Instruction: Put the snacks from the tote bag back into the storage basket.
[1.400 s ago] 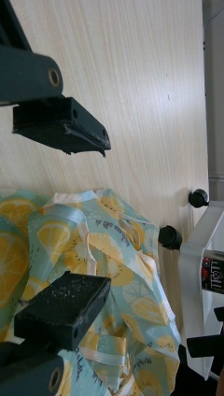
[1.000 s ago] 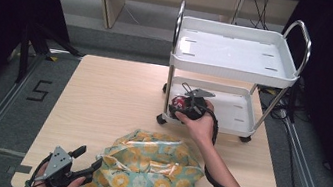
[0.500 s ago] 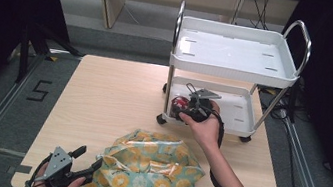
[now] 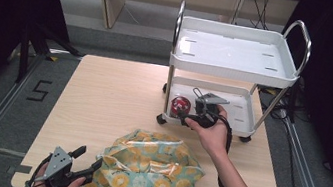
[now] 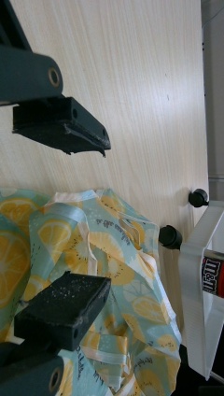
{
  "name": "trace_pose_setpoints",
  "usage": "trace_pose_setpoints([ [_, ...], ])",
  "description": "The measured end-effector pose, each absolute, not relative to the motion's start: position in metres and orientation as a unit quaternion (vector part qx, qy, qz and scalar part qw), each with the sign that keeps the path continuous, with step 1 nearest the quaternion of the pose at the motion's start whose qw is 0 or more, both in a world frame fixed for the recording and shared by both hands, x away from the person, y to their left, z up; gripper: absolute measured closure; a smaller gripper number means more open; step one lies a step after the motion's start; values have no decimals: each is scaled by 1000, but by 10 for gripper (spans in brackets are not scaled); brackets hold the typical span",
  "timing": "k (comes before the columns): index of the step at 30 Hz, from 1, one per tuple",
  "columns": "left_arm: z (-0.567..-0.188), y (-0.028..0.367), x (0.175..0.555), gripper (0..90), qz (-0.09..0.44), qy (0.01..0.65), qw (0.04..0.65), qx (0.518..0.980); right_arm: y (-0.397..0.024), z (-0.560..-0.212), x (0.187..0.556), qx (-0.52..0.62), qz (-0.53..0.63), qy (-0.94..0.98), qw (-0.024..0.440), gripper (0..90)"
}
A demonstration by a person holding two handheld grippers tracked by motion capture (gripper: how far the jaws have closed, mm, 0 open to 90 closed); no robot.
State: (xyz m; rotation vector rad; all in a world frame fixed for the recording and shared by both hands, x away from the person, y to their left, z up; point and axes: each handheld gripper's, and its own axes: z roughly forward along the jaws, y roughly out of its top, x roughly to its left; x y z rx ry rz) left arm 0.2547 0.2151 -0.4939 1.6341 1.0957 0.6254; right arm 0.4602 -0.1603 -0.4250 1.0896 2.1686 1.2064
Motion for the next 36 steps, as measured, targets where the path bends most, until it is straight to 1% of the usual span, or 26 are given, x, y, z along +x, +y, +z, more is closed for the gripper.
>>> trace_pose_setpoints([
  [5,-494,215,255,281,260,454,514,680,-167,-426,453,376,435,789,217,226],
  [6,-494,215,255,281,260,452,514,681,-169,-425,450,383,432,789,209,228],
  [10,-494,214,254,281,261,457,510,680,-175,-428,440,393,429,788,203,232],
  [16,-495,213,255,281,260,455,514,679,-181,-425,430,376,438,792,199,236],
  [17,-494,213,254,281,261,460,506,681,-182,-425,427,371,439,793,202,237],
  [21,-494,214,254,281,261,459,506,682,-183,-424,422,375,438,792,200,238],
  [22,-495,214,255,281,259,455,514,679,-184,-424,420,372,435,793,206,239],
  [23,-495,213,255,281,258,458,513,678,-184,-425,420,367,438,797,197,239],
  [27,-494,213,254,281,259,459,510,681,-189,-428,412,368,437,796,199,243],
  [28,-494,213,254,281,259,458,509,681,-192,-427,410,360,436,798,207,244],
  [30,-494,213,254,281,259,459,508,681,-192,-427,406,374,435,794,203,244],
  [36,-495,212,255,281,259,454,511,682,-202,-431,395,368,442,793,201,248],
])
